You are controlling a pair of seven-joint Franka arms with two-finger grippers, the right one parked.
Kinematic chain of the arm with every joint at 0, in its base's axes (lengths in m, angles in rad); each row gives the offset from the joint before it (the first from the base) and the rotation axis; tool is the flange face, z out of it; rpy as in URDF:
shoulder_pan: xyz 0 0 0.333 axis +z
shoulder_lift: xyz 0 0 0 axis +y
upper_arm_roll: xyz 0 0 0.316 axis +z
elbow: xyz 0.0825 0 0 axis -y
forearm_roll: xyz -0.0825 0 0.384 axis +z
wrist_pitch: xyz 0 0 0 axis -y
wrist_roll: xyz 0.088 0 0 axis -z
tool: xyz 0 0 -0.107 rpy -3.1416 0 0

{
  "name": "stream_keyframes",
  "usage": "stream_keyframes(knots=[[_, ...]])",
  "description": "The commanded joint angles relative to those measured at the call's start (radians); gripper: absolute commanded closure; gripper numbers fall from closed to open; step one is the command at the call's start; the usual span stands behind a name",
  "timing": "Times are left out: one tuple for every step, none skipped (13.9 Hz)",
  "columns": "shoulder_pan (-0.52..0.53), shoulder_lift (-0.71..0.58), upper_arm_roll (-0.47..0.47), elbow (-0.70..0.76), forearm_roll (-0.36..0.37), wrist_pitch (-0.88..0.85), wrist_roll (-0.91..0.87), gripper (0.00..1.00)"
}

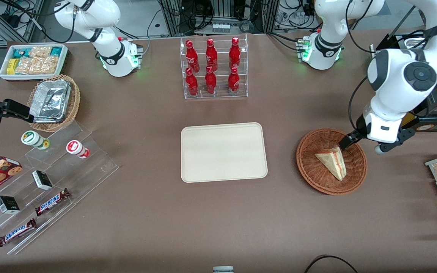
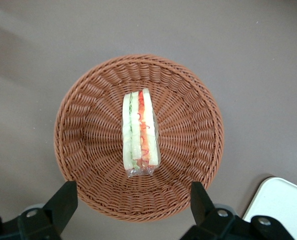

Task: Place sandwich from basket to tray
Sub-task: 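Lower the open left gripper around the wrapped sandwich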

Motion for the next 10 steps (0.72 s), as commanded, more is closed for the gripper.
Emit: stream_keyframes(knots=[[-0.007, 0.011, -0.001, -0.029, 0.005, 0.055, -0.026, 0.0], [-0.007, 0.025, -0.001, -0.032, 0.005, 0.075, -0.026, 0.0], [-0.007, 0.043, -0.001, -0.035, 0.005, 0.093, -0.026, 0.0], [-0.007, 0.057, -0.001, -0.038, 0.005, 0.113, -0.026, 0.0], [-0.007, 0.075, -0.001, -0.038, 0.005, 0.125, -0.026, 0.0], [-0.007, 0.091, -0.001, -0.038, 0.005, 0.145, -0.026, 0.0], [-0.007, 0.106, -0.001, -0.04, 0.005, 0.161, -0.026, 0.0], [-0.007, 0.118, -0.001, -0.04, 0.005, 0.165, -0.026, 0.0], [-0.007, 0.125, -0.001, -0.041, 0.005, 0.171, -0.026, 0.0], [-0.007, 0.132, -0.001, -0.043, 0.005, 0.174, -0.026, 0.0]])
